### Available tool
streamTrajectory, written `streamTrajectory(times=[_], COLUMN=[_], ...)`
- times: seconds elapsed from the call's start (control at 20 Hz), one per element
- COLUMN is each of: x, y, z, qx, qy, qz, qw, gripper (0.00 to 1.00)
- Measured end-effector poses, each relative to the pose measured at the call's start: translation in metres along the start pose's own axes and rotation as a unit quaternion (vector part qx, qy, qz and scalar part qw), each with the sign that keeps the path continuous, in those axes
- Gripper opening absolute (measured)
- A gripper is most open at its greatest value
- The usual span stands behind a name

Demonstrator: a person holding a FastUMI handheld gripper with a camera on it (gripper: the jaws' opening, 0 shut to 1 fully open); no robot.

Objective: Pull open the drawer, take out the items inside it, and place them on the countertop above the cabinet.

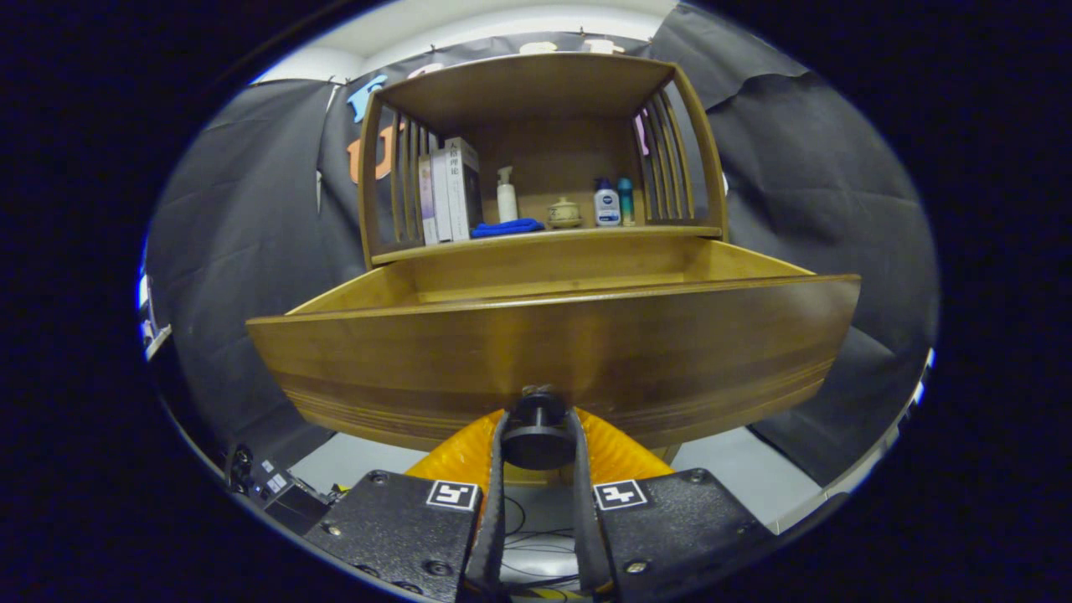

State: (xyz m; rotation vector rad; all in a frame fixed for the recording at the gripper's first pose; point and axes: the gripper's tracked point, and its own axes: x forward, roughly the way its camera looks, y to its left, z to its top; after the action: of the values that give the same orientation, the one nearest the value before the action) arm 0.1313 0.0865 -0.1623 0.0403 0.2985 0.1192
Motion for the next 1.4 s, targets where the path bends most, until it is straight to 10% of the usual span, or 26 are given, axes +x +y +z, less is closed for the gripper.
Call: streamTrajectory(times=[0.25, 0.5, 1.4], x=[-0.007, -0.033, -0.117], y=[-0.007, -0.031, -0.085], z=[0.006, 0.036, 0.23], qx=[0.0, -0.006, 0.013], qy=[-0.007, -0.053, -0.157], qz=[-0.001, -0.027, -0.06], qw=[1.0, 0.998, 0.986], gripper=[0.46, 1.0, 0.98])
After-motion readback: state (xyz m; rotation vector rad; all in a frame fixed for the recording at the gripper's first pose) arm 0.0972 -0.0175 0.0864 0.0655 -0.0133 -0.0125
